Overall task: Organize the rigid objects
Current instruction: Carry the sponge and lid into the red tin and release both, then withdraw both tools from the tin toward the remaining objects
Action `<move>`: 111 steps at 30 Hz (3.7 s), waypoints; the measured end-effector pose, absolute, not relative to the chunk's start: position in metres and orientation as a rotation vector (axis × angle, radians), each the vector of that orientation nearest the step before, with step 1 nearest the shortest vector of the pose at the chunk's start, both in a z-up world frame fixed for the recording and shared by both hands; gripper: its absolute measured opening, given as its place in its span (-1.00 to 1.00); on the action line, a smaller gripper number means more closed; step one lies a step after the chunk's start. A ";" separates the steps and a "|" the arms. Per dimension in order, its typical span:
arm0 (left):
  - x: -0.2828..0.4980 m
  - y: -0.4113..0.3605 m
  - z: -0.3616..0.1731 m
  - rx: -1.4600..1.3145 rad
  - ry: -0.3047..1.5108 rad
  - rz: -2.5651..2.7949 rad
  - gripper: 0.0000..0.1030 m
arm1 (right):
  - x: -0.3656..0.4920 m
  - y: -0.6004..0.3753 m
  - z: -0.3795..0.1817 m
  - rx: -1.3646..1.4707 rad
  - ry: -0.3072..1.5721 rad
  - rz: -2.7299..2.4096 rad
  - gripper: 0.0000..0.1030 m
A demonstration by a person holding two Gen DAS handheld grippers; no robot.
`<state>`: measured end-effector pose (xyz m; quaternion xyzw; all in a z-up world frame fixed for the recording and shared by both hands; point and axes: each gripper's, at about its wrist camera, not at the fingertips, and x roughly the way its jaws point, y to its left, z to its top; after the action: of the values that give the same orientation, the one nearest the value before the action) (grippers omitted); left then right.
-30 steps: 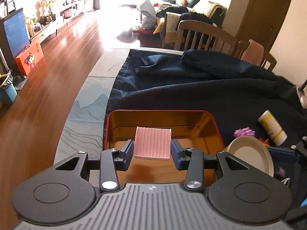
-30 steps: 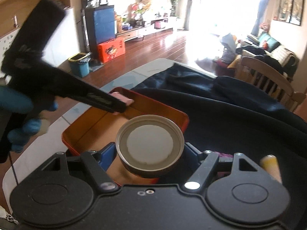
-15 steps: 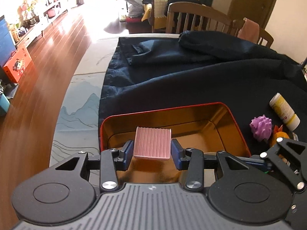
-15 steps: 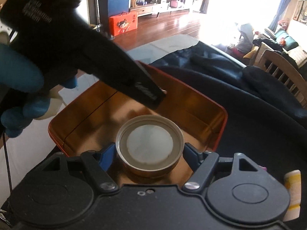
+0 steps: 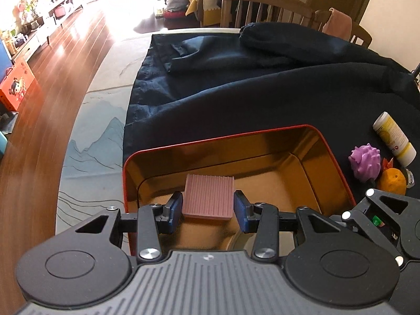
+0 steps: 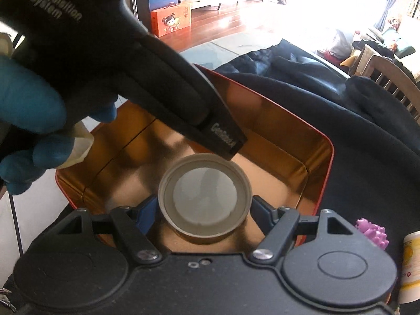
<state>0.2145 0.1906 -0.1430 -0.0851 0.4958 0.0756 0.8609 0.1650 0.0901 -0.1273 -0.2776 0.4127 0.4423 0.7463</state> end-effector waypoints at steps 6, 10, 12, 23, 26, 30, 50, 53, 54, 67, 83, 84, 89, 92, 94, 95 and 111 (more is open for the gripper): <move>0.219 0.187 -0.146 -0.156 1.052 0.147 -0.20 | 0.173 0.091 -0.131 -0.588 0.920 0.962 0.44; 0.220 0.186 -0.146 -0.147 1.054 0.151 -0.20 | 0.174 0.090 -0.131 -0.582 0.924 0.960 0.45; 0.220 0.186 -0.146 -0.147 1.056 0.151 -0.20 | 0.174 0.089 -0.130 -0.580 0.923 0.958 0.46; 0.209 0.185 -0.138 -0.153 1.034 0.157 -0.13 | 0.170 0.076 -0.116 -0.516 0.888 0.951 0.54; 0.203 0.187 -0.132 -0.165 1.016 0.163 -0.10 | 0.168 0.070 -0.108 -0.480 0.876 0.948 0.57; 0.195 0.187 -0.122 -0.170 0.988 0.171 -0.10 | 0.165 0.062 -0.097 -0.450 0.843 0.944 0.60; 0.145 0.157 -0.067 -0.152 0.824 0.144 0.19 | 0.154 -0.002 -0.054 -0.289 0.740 0.924 0.79; 0.138 0.151 -0.060 -0.149 0.803 0.132 0.19 | 0.152 -0.015 -0.045 -0.255 0.718 0.918 0.85; 0.137 0.149 -0.058 -0.147 0.796 0.129 0.19 | 0.152 -0.021 -0.042 -0.244 0.709 0.914 0.86; 0.111 0.112 -0.032 -0.129 0.686 0.135 0.54 | 0.157 -0.099 -0.027 -0.134 0.623 0.815 1.00; 0.107 0.044 -0.042 -0.138 0.682 0.083 0.60 | 0.174 -0.189 -0.053 -0.186 0.623 0.682 1.00; 0.108 0.040 -0.043 -0.139 0.686 0.084 0.60 | 0.174 -0.194 -0.056 -0.190 0.629 0.678 1.00; 0.114 0.019 -0.055 -0.146 0.710 0.087 0.60 | 0.177 -0.218 -0.072 -0.219 0.662 0.680 1.00; 0.119 0.007 -0.061 -0.141 0.725 0.089 0.60 | 0.177 -0.226 -0.080 -0.247 0.677 0.699 1.00; 0.122 -0.001 -0.065 -0.146 0.735 0.092 0.60 | 0.178 -0.230 -0.085 -0.263 0.691 0.717 0.99; 0.124 -0.004 -0.066 -0.149 0.737 0.093 0.60 | 0.178 -0.233 -0.088 -0.270 0.697 0.728 0.99; 0.174 -0.051 -0.095 -0.101 0.792 0.111 0.60 | 0.192 -0.221 -0.150 -0.422 0.793 0.810 0.77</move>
<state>0.1738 -0.0513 -0.0954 -0.0490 0.3854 0.0539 0.9199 0.1922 -0.2206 -0.1504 -0.1984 0.3727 0.3806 0.8227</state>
